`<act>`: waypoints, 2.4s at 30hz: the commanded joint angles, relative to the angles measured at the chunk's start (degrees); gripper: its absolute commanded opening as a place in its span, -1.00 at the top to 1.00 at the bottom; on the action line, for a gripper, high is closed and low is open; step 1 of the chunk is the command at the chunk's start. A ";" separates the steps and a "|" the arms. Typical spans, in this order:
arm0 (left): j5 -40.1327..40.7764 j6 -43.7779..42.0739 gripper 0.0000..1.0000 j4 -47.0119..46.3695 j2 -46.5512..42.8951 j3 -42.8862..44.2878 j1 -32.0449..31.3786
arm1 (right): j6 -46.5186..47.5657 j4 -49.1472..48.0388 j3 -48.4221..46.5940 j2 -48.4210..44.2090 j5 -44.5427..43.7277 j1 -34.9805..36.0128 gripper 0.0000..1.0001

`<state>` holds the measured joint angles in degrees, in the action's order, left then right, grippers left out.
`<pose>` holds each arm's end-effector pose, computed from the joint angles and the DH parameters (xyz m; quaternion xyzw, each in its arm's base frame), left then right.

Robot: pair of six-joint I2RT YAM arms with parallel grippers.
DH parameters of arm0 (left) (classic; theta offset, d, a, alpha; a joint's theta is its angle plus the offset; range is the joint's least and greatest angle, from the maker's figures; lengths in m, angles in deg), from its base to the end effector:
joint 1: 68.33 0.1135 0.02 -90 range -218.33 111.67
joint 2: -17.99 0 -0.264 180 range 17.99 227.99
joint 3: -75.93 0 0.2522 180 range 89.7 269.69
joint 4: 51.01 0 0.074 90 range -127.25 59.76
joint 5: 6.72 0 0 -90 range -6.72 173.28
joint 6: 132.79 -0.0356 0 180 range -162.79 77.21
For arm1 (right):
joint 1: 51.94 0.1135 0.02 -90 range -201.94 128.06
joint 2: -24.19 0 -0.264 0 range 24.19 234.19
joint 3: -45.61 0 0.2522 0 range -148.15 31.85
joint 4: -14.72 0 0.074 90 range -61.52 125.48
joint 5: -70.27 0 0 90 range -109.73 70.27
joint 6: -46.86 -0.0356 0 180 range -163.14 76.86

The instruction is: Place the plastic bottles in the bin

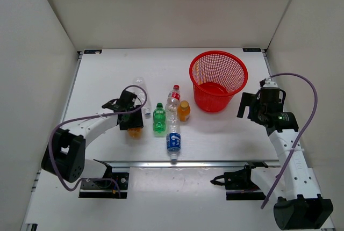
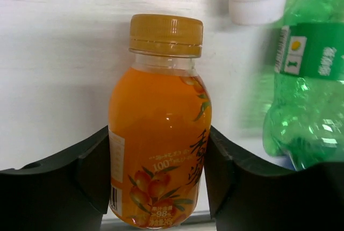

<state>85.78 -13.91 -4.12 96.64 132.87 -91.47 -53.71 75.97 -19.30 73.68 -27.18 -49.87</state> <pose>0.2234 -0.0938 0.1770 -0.0532 0.9809 -0.0621 0.1762 0.1678 0.0014 0.3029 0.0929 0.9203 -0.0185 0.3795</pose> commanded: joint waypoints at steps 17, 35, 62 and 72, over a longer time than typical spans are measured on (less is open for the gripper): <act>-5.84 -3.75 0.10 -5.70 21.23 65.13 -19.21 | -1.82 0.77 3.43 -4.58 4.98 -7.87 -0.99; -1.02 -8.49 -0.97 1.05 30.88 84.54 -25.20 | 2.65 4.90 1.06 -6.78 4.36 -3.83 -0.99; 10.06 1.96 -0.97 21.45 -35.94 9.29 -1.91 | -3.94 -33.94 -2.63 24.06 1.99 45.40 -0.80; 9.19 0.39 -0.97 22.07 -35.85 8.59 -1.65 | -5.87 -40.54 -5.80 36.11 -5.48 41.10 -0.76</act>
<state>95.49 -12.66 16.91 61.04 141.49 -93.39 -58.39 41.67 -24.07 109.22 -29.84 -6.38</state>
